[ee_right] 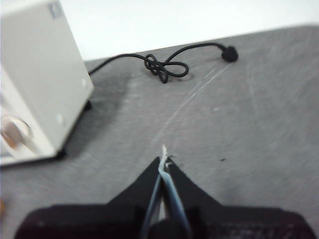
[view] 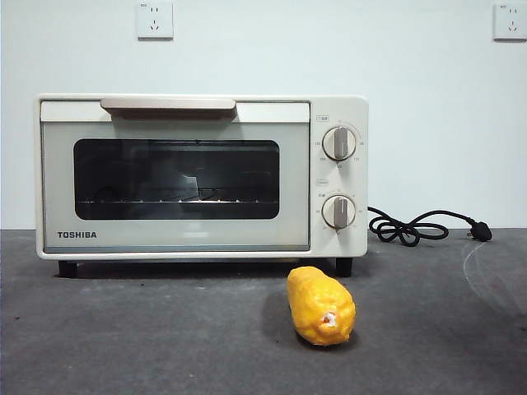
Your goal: Take the corn from the table,put the corn in the oven
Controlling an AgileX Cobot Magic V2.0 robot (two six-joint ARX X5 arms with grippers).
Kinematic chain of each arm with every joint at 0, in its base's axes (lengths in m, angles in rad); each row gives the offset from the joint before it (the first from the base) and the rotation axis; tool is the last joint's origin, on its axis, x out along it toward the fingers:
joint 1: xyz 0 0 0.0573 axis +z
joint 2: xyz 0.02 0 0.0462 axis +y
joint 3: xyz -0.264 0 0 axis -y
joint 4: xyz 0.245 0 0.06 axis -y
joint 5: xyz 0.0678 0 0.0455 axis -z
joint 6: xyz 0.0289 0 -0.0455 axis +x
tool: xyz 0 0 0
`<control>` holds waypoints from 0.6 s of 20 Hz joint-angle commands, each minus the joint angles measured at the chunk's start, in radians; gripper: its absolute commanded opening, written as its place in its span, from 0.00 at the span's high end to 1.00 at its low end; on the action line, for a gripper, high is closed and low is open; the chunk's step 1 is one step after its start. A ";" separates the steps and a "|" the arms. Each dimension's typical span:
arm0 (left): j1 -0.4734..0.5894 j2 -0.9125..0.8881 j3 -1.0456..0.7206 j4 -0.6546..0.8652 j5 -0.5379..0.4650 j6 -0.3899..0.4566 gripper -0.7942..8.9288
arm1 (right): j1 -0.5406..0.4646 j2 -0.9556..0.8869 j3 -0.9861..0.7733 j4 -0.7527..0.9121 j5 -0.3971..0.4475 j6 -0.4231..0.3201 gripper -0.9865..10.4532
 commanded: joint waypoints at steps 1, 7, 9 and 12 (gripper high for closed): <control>-0.002 0.000 -0.008 0.012 0.082 -0.109 0.92 | 0.001 -0.001 -0.010 0.009 -0.033 0.315 0.91; -0.002 0.000 -0.008 0.009 0.219 -0.438 0.92 | 0.001 -0.001 -0.009 0.009 -0.102 0.345 0.91; -0.002 0.000 -0.008 0.008 0.244 -0.516 0.92 | 0.001 -0.001 -0.009 0.009 -0.121 0.345 0.91; -0.002 0.000 -0.008 -0.010 0.265 -0.607 0.92 | 0.001 -0.001 -0.009 0.009 -0.130 0.345 0.91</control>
